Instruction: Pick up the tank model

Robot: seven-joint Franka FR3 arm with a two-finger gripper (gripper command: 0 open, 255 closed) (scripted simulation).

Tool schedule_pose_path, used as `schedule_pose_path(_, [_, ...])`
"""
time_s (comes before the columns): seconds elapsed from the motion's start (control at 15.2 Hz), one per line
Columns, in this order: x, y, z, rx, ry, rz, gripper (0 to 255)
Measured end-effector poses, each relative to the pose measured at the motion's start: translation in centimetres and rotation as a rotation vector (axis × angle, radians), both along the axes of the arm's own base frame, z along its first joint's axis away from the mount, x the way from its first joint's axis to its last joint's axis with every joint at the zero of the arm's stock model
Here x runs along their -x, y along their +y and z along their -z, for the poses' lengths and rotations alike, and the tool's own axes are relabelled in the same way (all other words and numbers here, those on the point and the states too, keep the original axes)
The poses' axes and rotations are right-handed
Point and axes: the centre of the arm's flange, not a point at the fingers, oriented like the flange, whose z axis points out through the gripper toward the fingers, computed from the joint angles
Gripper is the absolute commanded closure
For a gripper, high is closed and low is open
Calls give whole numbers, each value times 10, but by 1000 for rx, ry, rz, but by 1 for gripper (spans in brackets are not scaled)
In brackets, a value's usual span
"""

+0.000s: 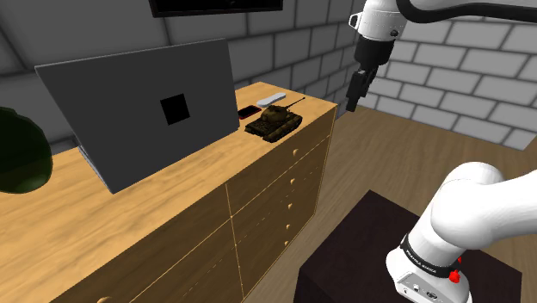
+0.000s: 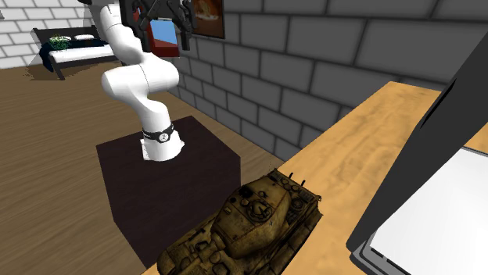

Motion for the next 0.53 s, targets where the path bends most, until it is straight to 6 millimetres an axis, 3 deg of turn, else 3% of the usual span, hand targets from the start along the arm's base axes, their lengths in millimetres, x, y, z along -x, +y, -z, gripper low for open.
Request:
schedule_pose_path(0.2, [-9,-13,3,-14,0,-52,0])
schedule_pose_path(0.53, [-50,-71,19,-69,0,-268,0])
